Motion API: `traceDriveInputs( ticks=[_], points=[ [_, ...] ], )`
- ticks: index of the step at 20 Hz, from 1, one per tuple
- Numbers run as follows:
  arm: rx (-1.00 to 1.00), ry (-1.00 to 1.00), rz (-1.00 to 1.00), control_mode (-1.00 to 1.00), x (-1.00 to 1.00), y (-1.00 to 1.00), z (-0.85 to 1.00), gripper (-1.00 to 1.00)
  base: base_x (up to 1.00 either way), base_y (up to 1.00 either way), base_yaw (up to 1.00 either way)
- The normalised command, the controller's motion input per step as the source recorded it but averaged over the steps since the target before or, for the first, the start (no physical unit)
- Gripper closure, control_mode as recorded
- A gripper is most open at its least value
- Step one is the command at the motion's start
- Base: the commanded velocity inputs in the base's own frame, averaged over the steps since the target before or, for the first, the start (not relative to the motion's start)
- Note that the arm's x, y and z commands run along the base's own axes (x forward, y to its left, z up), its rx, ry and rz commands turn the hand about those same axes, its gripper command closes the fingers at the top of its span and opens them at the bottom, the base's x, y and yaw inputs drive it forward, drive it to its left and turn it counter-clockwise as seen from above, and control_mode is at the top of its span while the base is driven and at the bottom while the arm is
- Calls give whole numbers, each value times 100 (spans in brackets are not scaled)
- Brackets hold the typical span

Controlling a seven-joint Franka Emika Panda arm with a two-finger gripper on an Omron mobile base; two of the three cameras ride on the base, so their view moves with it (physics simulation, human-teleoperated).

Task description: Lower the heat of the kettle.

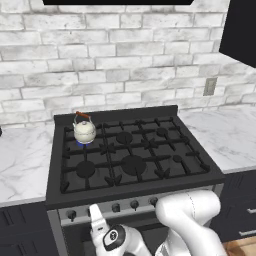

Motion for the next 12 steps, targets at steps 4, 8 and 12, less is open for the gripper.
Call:
traceDriveInputs(
  ticks=[4,8,12],
  points=[
    [71,-4,-18,-100,0,-10,27,100,0,0,0],
    [69,-5,-16,-100,0,-10,30,100,0,0,0],
    [65,-9,-6,-100,0,-17,26,100,0,0,0]
  ],
)
